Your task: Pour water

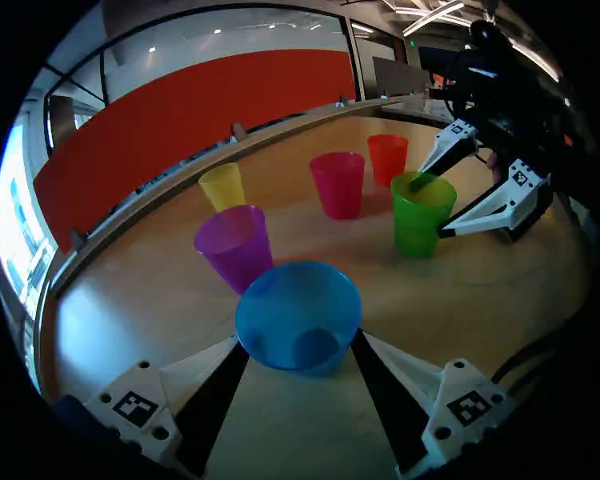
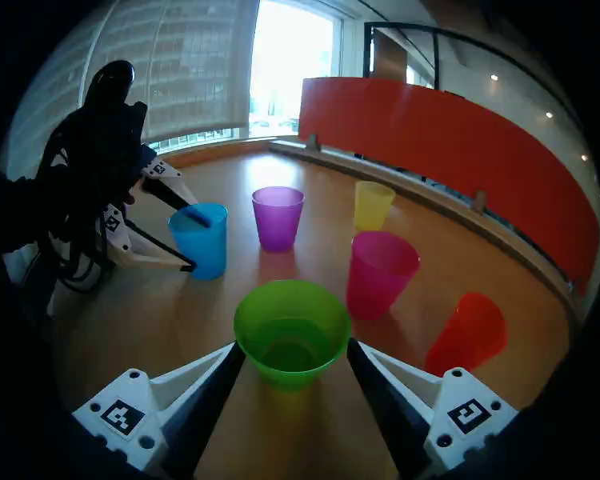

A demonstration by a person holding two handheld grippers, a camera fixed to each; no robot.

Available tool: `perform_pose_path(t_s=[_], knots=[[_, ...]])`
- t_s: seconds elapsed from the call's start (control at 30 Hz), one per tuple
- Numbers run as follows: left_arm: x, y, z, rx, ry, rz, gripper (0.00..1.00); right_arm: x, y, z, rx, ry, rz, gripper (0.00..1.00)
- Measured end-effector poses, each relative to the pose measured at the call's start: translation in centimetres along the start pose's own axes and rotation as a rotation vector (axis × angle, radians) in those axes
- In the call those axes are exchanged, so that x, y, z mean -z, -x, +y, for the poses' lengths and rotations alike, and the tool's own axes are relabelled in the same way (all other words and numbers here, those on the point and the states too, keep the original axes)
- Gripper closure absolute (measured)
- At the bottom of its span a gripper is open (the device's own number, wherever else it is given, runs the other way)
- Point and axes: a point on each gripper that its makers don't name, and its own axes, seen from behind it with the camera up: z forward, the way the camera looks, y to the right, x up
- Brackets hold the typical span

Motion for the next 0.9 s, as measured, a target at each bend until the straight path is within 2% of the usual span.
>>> perform_pose_path(t_s=[0.3, 0.6, 0.9], knots=[[0.5, 0.5, 0.4, -0.031, 0.015, -0.033, 0.1, 0.6, 0.0, 0.0, -0.004, 0.0, -0.009, 0.01], [1.4, 1.2, 0.1, -0.059, -0.005, -0.054, 0.1, 1.7, 0.4, 0.0, 0.018, 0.013, -0.02, 0.01], [2.7, 1.9, -0.7, -0.049, -0.033, -0.056, 0.1, 3.7, 0.9, 0.8, 0.015, 0.049, -0.012, 0.01]])
